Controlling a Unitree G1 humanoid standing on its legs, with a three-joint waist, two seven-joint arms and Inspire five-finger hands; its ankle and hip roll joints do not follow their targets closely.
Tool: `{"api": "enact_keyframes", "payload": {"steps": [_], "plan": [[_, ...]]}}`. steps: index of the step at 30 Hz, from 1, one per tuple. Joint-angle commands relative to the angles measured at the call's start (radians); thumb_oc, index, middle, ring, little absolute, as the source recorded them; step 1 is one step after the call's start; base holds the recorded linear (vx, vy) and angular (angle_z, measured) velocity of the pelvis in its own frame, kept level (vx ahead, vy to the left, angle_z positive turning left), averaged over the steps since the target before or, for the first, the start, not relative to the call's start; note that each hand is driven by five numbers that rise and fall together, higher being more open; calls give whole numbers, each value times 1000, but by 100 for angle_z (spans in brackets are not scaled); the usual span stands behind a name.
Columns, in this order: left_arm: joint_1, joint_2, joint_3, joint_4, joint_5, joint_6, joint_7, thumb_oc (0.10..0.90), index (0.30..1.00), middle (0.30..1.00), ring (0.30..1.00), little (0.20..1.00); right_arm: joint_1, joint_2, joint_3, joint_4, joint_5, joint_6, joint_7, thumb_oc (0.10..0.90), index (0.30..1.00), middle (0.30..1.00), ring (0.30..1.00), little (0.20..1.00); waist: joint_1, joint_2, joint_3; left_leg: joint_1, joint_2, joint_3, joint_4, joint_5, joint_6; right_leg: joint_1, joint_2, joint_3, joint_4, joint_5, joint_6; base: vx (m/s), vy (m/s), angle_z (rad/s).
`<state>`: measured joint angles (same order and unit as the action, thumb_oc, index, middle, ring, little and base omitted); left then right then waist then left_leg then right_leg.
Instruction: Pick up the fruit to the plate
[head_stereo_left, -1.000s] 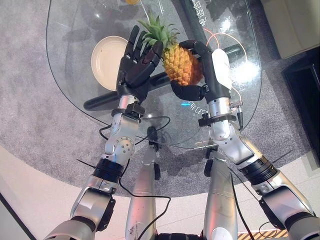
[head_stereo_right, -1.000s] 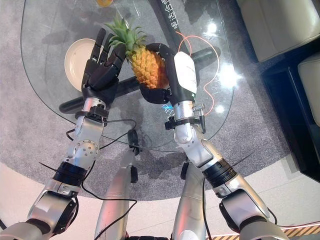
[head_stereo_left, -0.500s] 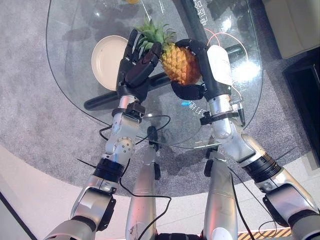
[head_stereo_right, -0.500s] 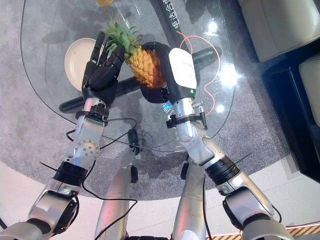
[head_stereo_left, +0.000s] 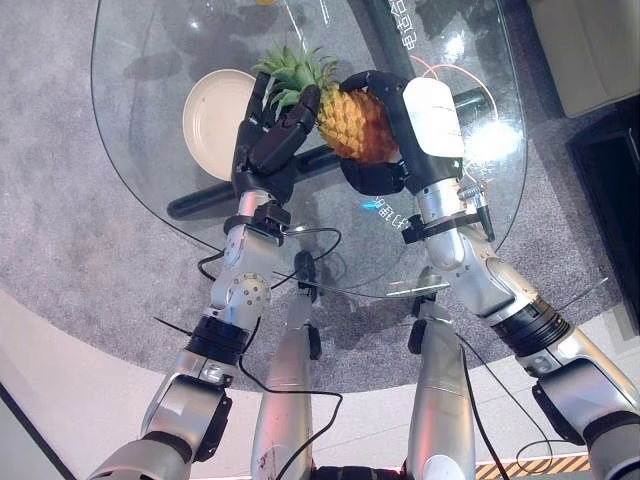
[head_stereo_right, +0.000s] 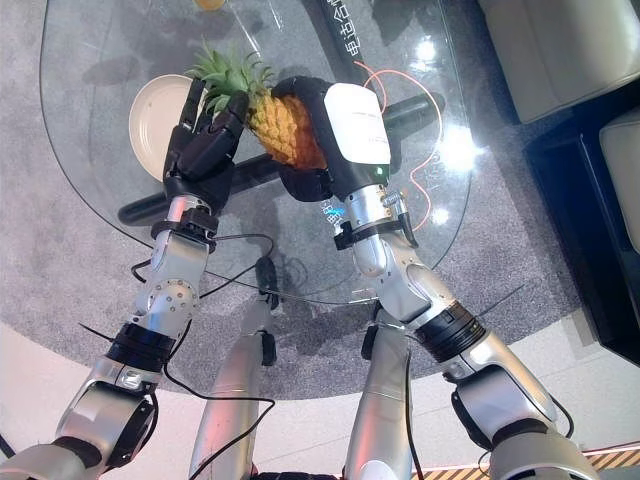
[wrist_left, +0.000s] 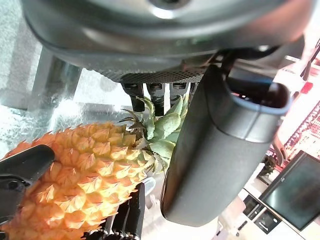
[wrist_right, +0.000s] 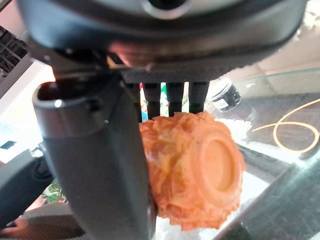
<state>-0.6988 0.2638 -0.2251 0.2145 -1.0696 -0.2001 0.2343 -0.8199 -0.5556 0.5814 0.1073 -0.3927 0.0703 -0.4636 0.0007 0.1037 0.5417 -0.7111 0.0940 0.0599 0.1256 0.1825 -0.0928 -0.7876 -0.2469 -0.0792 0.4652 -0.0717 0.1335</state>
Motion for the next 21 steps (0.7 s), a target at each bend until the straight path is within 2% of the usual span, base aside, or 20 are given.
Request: {"api": "enact_keyframes", "payload": {"steps": [1, 12, 20, 21], "plan": [[-150, -10, -90, -126, -25, -6, -23, 800, 900, 900, 900, 900, -232, 67, 73, -258, -73, -179, -37, 100, 300, 300, 300, 200, 15, -25, -22, 16, -57, 25, 72, -110, 23, 72, 18, -86, -178, 107, 1, 0, 0, 0], [-138, -35, -74, -147, -130, -60, 10, 800, 900, 900, 900, 900, -233, 70, 83, -268, -83, -219, -28, 100, 300, 300, 300, 200, 18, -29, -22, 9, -58, 20, 76, -111, 23, 70, 18, -89, -178, 107, 2, 0, 0, 0], [-136, -48, -71, -165, -182, -100, -28, 800, 900, 900, 900, 900, -238, 71, 91, -274, -82, -233, -25, 100, 300, 300, 300, 200, 19, -30, -22, 8, -60, 19, 75, -111, 22, 70, 19, -91, -177, 106, 3, 0, 0, 0], [-135, -47, -71, -168, -182, -101, -37, 676, 794, 794, 794, 776, -237, 68, 92, -275, -82, -237, -25, 100, 300, 300, 300, 200, 18, -30, -22, 8, -60, 19, 76, -111, 21, 70, 18, -91, -177, 105, 2, 0, 0, 0]]}}
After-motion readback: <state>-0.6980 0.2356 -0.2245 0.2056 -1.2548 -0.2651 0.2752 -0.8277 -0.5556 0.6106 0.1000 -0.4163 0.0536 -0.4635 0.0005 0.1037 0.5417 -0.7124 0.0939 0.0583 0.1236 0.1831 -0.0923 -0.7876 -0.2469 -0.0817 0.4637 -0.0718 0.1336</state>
